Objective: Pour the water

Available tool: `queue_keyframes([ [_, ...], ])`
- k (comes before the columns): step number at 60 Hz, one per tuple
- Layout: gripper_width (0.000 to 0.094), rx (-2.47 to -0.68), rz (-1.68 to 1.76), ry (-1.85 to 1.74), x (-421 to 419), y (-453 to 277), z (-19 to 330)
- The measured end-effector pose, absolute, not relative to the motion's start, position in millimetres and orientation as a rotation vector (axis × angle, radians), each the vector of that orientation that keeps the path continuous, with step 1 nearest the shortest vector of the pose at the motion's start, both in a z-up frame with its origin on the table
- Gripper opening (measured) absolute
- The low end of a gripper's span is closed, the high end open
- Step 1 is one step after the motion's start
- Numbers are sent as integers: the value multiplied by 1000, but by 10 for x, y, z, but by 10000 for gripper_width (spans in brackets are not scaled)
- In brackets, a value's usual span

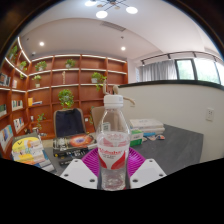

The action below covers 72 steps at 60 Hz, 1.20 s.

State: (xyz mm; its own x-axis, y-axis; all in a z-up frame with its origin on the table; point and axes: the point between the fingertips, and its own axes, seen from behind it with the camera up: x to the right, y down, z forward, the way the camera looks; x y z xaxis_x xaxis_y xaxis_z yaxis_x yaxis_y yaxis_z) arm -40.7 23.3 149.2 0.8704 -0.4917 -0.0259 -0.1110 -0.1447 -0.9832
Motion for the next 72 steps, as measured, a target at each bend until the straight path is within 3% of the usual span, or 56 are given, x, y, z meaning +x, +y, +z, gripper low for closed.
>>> queue_keyframes([
  [11,350,-1769,-399,413,-356,323,1029],
  [25,430,-1702,-362,402,-391,232,1060],
  [33,545,-1692,-306,408,-408,209,1033],
  [38,796,-1717,-285,369,-484,188,968],
  [41,890,-1734,-280,358,-519,119,925],
  [53,891,-1796,-295,316,-706,-403,801],
  [72,890,-1792,-164,188,-1293,-1220,1329],
])
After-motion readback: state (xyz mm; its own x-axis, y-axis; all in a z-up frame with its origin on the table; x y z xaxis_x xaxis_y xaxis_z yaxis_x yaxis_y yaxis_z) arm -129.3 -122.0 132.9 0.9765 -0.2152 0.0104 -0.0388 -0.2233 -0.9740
